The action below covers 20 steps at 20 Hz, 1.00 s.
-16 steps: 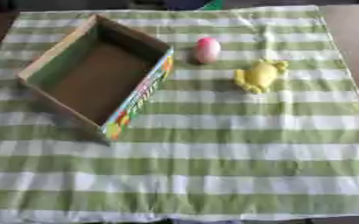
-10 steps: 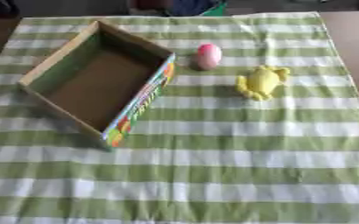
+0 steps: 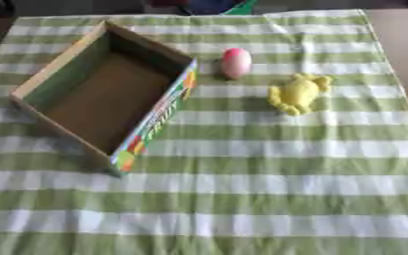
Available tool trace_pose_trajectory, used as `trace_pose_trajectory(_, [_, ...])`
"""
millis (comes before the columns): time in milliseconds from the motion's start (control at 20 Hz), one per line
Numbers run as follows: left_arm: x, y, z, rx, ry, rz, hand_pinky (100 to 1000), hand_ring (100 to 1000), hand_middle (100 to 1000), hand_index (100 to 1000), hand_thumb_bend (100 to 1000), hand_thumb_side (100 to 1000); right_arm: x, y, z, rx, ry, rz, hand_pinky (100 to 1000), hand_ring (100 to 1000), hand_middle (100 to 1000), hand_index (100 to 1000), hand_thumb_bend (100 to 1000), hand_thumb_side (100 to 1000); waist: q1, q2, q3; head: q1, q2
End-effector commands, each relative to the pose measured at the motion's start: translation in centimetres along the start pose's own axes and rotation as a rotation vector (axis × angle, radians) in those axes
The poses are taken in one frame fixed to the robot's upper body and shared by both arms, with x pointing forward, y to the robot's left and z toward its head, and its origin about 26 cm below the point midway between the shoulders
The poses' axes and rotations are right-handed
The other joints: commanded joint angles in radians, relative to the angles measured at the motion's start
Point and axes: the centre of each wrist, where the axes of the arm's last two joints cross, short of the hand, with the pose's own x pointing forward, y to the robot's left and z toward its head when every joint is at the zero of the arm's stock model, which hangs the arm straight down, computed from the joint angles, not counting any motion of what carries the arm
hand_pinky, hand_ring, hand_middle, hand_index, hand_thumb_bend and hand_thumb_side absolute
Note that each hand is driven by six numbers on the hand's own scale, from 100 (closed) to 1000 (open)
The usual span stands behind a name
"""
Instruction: Pick up objects on the table and place them in the box.
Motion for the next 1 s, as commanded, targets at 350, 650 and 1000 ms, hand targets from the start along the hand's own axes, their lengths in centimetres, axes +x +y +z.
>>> trace_pose_trajectory(350, [0.3,0.4,-0.5,-0.012,-0.026,-0.022,530,722,675,752,100,931,1.8,-2.4,-1.9,0.196,-0.099,0.235,781,856,786,922,100,977,0.005,-0.018,-0.015,0.006,0.031])
trace_pose_trajectory(650, [0.4,0.4,-0.4,-0.013,-0.017,-0.021,531,723,675,752,100,929,1.3,-3.4,-2.5,0.422,-0.135,0.355,778,871,823,944,100,1000,0.004,-0.039,-0.027,0.007,0.05])
trace_pose_trajectory(1000, [0.5,0.4,-0.3,-0.014,-0.013,-0.022,531,723,675,752,100,931,0.6,-4.1,-3.0,0.639,-0.193,0.483,773,879,849,968,100,971,-0.001,-0.047,-0.02,-0.003,0.05])
